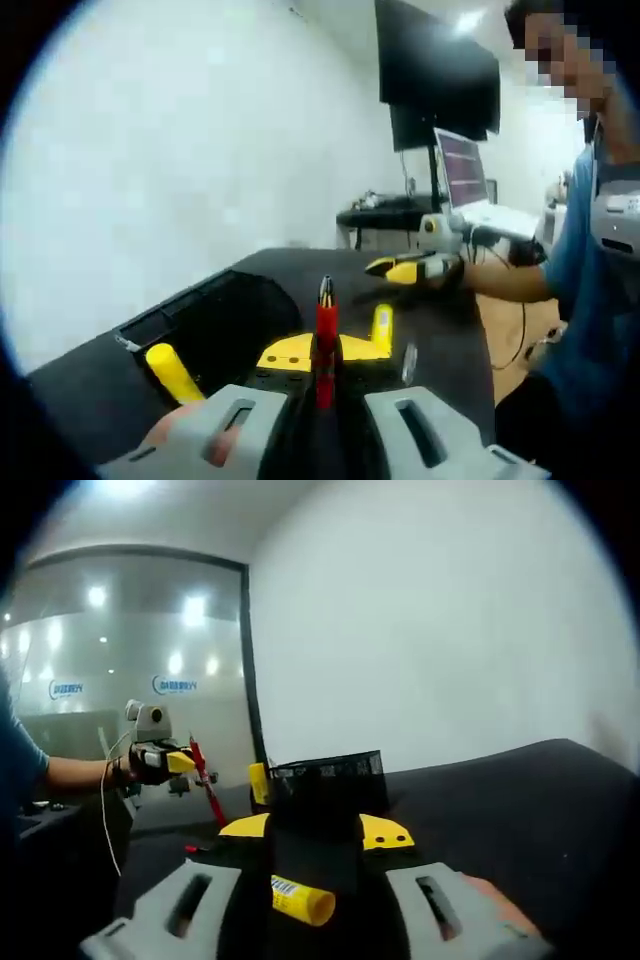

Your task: Pick up pens and glue sticks and place them into the holder.

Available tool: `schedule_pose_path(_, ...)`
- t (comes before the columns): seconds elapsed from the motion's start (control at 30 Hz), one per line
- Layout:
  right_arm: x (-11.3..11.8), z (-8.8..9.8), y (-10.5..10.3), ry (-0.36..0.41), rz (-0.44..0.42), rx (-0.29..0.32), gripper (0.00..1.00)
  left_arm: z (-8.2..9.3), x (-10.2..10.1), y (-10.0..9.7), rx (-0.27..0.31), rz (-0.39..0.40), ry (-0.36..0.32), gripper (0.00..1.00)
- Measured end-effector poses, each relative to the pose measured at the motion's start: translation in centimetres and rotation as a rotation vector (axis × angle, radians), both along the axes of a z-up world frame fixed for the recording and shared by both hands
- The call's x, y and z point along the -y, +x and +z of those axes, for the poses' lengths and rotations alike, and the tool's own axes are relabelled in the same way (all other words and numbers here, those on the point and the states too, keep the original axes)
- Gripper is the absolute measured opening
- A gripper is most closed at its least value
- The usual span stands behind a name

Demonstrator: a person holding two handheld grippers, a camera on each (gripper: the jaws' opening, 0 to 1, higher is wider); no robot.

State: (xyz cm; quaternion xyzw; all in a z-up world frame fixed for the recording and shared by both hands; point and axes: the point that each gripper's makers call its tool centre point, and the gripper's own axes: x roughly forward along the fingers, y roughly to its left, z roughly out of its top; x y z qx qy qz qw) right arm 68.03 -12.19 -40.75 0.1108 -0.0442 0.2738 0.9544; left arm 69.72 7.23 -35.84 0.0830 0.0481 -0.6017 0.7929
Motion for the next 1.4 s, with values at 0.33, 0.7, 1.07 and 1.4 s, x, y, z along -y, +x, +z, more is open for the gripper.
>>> schedule_pose_path(0.33,-2.4,1.1,-1.8,0.006,0.104,0.031,0.27,-0.1,1.2,-2.7,-0.032,0.037,-0.122,0.06)
schedule_pose_path(0.7,-12.1,9.3,-6.3,0.020,0.308,0.083,0.24,-0.6,2.6,-5.6,-0.024,0.064,-0.147,0.07)
schedule_pose_path(1.07,-16.5,9.2,-6.7,-0.076,0.309,0.039,0.20,0.5,2.5,-7.8,0.001,0.065,-0.179,0.07)
schedule_pose_path(1.4,-18.1,9.2,-6.1,-0.122,0.285,0.015,0.14,1.3,2.2,-8.5,0.033,0.049,-0.181,0.07)
